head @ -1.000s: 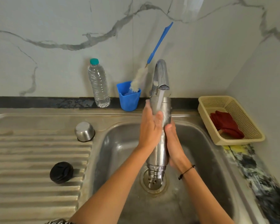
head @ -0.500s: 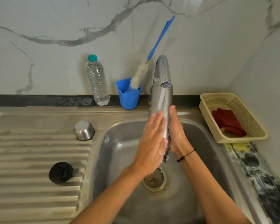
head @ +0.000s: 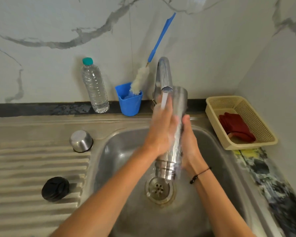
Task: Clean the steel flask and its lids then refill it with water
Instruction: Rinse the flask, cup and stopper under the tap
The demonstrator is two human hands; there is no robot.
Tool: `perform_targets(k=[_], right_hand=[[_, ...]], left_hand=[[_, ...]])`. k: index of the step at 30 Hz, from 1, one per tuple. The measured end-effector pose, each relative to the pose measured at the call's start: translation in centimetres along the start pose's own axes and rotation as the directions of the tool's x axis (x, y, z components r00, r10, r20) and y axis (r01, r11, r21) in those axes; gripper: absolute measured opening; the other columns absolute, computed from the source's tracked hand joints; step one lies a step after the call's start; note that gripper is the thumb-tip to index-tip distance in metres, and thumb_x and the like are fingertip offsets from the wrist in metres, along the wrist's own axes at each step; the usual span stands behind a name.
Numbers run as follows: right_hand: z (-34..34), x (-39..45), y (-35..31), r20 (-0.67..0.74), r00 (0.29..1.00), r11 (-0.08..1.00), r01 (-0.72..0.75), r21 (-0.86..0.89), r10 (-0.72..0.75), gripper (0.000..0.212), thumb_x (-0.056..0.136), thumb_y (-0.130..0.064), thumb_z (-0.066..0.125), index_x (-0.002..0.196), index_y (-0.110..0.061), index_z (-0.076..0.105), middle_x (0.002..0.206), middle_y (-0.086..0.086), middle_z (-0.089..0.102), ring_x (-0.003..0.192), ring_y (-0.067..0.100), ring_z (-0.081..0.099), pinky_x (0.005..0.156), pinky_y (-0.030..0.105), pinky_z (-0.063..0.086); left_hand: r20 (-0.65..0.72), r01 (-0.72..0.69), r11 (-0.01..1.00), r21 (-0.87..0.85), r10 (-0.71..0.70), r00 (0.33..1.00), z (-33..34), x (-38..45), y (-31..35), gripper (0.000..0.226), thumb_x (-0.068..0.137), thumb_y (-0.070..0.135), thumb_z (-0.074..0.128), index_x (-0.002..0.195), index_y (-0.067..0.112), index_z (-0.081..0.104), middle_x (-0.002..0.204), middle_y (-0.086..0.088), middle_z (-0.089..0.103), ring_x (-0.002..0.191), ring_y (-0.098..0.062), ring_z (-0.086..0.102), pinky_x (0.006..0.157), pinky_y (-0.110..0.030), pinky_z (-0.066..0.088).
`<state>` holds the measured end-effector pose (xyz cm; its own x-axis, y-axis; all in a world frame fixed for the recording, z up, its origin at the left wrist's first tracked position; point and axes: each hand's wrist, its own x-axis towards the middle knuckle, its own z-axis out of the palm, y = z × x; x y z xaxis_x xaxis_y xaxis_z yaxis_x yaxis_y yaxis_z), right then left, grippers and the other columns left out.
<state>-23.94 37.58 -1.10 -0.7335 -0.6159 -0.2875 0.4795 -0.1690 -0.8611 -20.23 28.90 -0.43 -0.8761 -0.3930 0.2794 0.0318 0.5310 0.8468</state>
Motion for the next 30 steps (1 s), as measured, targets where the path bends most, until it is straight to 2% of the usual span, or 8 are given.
perform_targets(k=[3, 8, 11, 14, 20, 23, 26, 30], right_hand=[[-0.3, 1.2, -1.2, 0.015, 0.999, 0.997, 0.043, -0.056, -0.043, 0.050, 0.096, -0.053, 0.029, 0.102, -0.017, 0.062, 0.081, 0.008, 0.070, 0.073, 0.019, 0.066, 0.065, 0.029, 0.056], [1.2, 0.4, 0.4, 0.083, 0.996, 0.989, 0.050, -0.142, -0.038, 0.054, 0.093, -0.056, 0.028, 0.115, -0.018, 0.059, 0.099, 0.010, 0.071, 0.090, 0.023, 0.069, 0.075, 0.032, 0.057], [1.5, -0.5, 3.0, 0.025, 1.000, 0.989, 0.016, -0.145, -0.012, 0.070, 0.078, -0.068, 0.040, 0.122, -0.015, 0.054, 0.110, 0.019, 0.065, 0.100, 0.035, 0.064, 0.084, 0.042, 0.055], [0.9, -0.7, 3.0, 0.009, 0.998, 0.992, -0.055, -0.115, 0.057, 0.084, 0.069, -0.075, 0.046, 0.123, -0.011, 0.052, 0.113, 0.023, 0.063, 0.100, 0.035, 0.063, 0.084, 0.043, 0.054], [-0.6, -0.4, 1.6, 0.048, 0.998, 0.948, -0.029, -0.317, 0.047, 0.046, 0.096, -0.050, 0.030, 0.127, -0.020, 0.046, 0.108, 0.010, 0.064, 0.091, 0.019, 0.067, 0.070, 0.026, 0.054], [0.3, 0.0, 2.6, -0.014, 0.999, 0.938, 0.026, -0.344, -0.033, 0.045, 0.099, -0.045, 0.030, 0.130, -0.015, 0.042, 0.102, 0.009, 0.063, 0.081, 0.016, 0.067, 0.066, 0.028, 0.053], [0.7, 0.9, 1.6, -0.034, 0.998, 0.946, 0.047, -0.321, -0.061, 0.048, 0.099, -0.044, 0.029, 0.114, -0.007, 0.055, 0.094, 0.014, 0.067, 0.078, 0.020, 0.067, 0.063, 0.031, 0.054], [1.1, 1.6, -0.5, 0.021, 1.000, 0.969, 0.021, -0.246, -0.016, 0.048, 0.100, -0.045, 0.025, 0.102, -0.013, 0.061, 0.079, 0.003, 0.072, 0.073, 0.014, 0.069, 0.062, 0.027, 0.055]], left_hand=[[0.002, -0.164, 0.986, 0.024, 0.164, 0.986, 1.4, -5.7, -1.0, 0.059, 0.103, 0.035, 0.022, 0.152, 0.016, -0.006, 0.161, 0.003, -0.013, 0.147, -0.009, -0.011, 0.121, -0.031, 0.001], [-0.046, 0.000, 0.994, -0.114, -0.005, 0.999, -0.1, -4.2, -1.3, 0.059, 0.102, 0.042, 0.021, 0.150, 0.027, -0.009, 0.157, 0.013, -0.024, 0.143, -0.001, -0.020, 0.119, -0.024, -0.006], [-0.149, 0.083, 0.995, -0.050, -0.090, 0.985, -1.6, 0.6, -1.6, 0.062, 0.101, 0.043, 0.026, 0.152, 0.021, -0.001, 0.161, 0.001, -0.007, 0.147, -0.007, -0.007, 0.120, -0.026, -0.002], [-0.144, 0.208, 0.969, -0.132, -0.227, 0.963, -1.0, 3.1, -1.5, 0.062, 0.099, 0.045, 0.038, 0.153, 0.023, 0.017, 0.154, -0.004, 0.030, 0.141, -0.017, 0.031, 0.116, -0.039, 0.026], [-0.217, 0.332, 0.939, -0.092, -0.345, 0.913, -0.1, 4.0, -1.2, 0.058, 0.098, 0.040, 0.041, 0.149, 0.016, 0.027, 0.137, -0.013, 0.045, 0.124, -0.028, 0.048, 0.104, -0.043, 0.041], [-0.230, 0.266, 0.963, -0.029, -0.266, 0.936, 0.3, 3.0, -1.0, 0.058, 0.100, 0.036, 0.037, 0.152, 0.019, 0.016, 0.153, -0.010, 0.028, 0.139, -0.025, 0.032, 0.113, -0.045, 0.031], [-0.184, 0.079, 0.978, -0.195, -0.116, 0.976, 1.0, -0.9, -0.8, 0.058, 0.101, 0.033, 0.039, 0.152, 0.023, 0.014, 0.158, -0.008, 0.018, 0.145, -0.025, 0.021, 0.118, -0.042, 0.024], [-0.116, -0.048, 0.996, 0.073, 0.056, 0.992, 2.0, -6.2, -1.3, 0.062, 0.096, 0.055, 0.009, 0.150, 0.027, -0.005, 0.156, 0.015, -0.022, 0.143, 0.000, -0.020, 0.110, -0.008, -0.013]])
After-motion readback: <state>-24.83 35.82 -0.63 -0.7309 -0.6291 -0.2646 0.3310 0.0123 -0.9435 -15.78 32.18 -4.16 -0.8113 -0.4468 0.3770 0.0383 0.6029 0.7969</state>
